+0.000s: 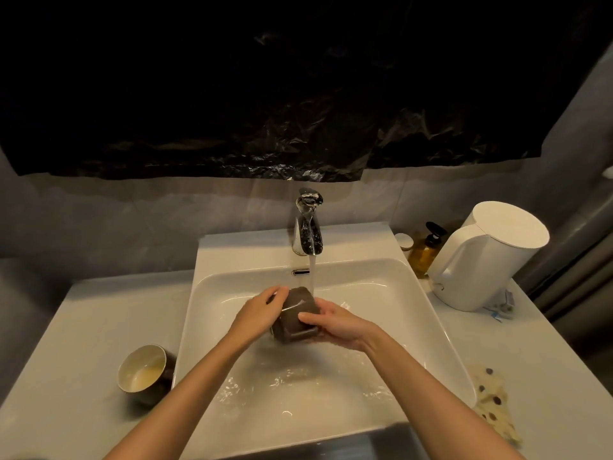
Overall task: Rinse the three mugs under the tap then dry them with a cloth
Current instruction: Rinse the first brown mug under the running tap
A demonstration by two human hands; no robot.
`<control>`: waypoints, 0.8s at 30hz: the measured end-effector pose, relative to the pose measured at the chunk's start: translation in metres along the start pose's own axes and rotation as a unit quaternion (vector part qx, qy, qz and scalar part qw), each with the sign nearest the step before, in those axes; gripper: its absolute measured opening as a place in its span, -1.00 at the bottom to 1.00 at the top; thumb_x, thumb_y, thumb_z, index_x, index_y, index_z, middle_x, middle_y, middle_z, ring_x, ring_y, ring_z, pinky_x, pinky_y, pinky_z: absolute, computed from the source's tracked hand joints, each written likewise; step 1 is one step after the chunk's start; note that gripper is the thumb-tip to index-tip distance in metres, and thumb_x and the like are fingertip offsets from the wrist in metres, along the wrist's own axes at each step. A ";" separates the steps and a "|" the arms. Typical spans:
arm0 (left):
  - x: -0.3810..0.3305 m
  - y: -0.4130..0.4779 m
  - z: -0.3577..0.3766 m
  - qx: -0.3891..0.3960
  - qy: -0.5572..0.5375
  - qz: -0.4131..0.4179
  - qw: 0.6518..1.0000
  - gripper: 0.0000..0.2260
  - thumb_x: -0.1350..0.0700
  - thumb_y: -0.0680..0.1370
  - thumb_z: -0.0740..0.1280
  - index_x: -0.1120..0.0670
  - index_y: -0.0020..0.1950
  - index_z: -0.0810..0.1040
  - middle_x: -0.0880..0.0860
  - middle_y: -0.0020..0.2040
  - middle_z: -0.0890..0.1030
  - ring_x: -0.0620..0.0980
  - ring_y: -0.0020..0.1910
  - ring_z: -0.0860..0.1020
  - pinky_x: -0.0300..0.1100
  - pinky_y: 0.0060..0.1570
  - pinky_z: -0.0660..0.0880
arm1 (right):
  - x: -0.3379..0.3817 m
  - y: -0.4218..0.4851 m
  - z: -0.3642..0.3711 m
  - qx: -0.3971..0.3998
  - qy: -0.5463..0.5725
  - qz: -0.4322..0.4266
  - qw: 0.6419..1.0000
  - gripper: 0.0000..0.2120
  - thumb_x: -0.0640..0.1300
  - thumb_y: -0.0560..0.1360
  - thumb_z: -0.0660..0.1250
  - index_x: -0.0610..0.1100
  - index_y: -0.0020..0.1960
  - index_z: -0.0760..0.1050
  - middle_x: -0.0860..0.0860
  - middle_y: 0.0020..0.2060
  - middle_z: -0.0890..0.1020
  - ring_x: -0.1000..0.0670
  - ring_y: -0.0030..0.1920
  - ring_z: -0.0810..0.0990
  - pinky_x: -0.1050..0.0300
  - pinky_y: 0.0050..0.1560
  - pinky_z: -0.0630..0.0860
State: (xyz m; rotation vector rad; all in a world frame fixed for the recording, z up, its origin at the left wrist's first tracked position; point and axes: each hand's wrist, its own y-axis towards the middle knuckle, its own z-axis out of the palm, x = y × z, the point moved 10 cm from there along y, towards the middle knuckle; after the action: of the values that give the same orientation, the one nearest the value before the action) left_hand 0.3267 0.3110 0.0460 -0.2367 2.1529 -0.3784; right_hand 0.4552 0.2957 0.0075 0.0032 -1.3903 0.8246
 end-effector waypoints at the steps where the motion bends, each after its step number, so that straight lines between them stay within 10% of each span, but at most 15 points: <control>1: 0.004 -0.004 0.008 0.035 -0.076 -0.035 0.996 -0.65 -0.25 0.57 0.11 -0.14 0.22 0.49 -0.03 0.18 0.54 0.03 0.14 0.52 -0.08 0.11 0.47 | 0.008 -0.001 -0.004 -0.024 -0.114 -0.025 0.993 -0.71 -0.22 0.55 0.30 -0.15 0.26 0.45 -0.11 0.04 0.60 -0.11 0.05 0.60 -0.04 0.07 0.53; 8: 0.005 -0.001 0.040 0.113 -0.380 -0.096 0.913 -0.58 -0.15 0.30 0.49 0.07 0.03 0.60 0.14 -0.02 0.51 0.09 -0.01 0.53 0.14 0.09 0.53 | 0.054 -0.025 0.014 -0.166 -0.598 -0.145 0.771 -0.79 -0.14 0.56 0.23 -0.06 0.18 0.47 -0.09 0.03 0.64 -0.18 0.03 0.57 0.00 -0.02 0.46; 13: -0.007 0.018 0.020 0.043 -0.281 -0.026 0.958 -0.58 -0.04 0.36 0.35 -0.16 0.22 0.55 -0.03 -0.05 0.54 -0.05 -0.09 0.47 0.02 0.07 0.52 | 0.050 -0.031 0.027 -0.064 -0.626 -0.150 0.762 -0.75 -0.01 0.59 0.11 0.04 0.23 0.40 -0.01 0.18 0.56 -0.15 0.07 0.54 0.00 -0.02 0.44; 18: -0.027 0.022 0.014 0.051 -0.174 0.015 0.983 -0.52 -0.01 0.40 0.43 -0.19 0.30 0.47 -0.04 0.13 0.53 -0.04 0.03 0.53 -0.17 -0.14 0.58 | 0.052 -0.013 0.000 -0.063 -0.826 -0.041 0.559 -0.56 0.02 0.52 0.27 0.06 0.38 0.34 -0.01 0.33 0.40 -0.23 0.15 0.52 -0.02 0.07 0.36; 22: -0.031 0.027 0.008 0.016 -0.155 0.030 0.987 -0.46 -0.06 0.34 0.41 -0.13 0.33 0.48 -0.02 0.17 0.54 -0.03 0.08 0.52 -0.13 0.04 0.54 | 0.037 -0.002 0.009 -0.049 -0.786 -0.015 0.617 -0.53 -0.25 0.54 0.24 -0.02 0.42 0.30 -0.15 0.18 0.55 -0.24 0.14 0.55 -0.01 -0.02 0.44; 24: -0.031 0.028 0.009 0.023 -0.148 0.021 0.989 -0.51 -0.05 0.36 0.40 -0.10 0.30 0.51 -0.02 0.14 0.56 -0.07 0.00 0.54 -0.12 -0.03 0.57 | 0.049 0.000 0.001 -0.082 -0.824 -0.027 0.560 -0.55 -0.22 0.58 0.23 0.02 0.43 0.29 -0.11 0.31 0.45 -0.24 0.25 0.48 -0.03 0.05 0.43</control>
State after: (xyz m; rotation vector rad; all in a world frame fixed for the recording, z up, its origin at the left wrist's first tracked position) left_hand 0.3512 0.3447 0.0546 -0.2074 1.8531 -0.3442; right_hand 0.4524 0.3203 0.0494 0.8993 -3.2182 0.4624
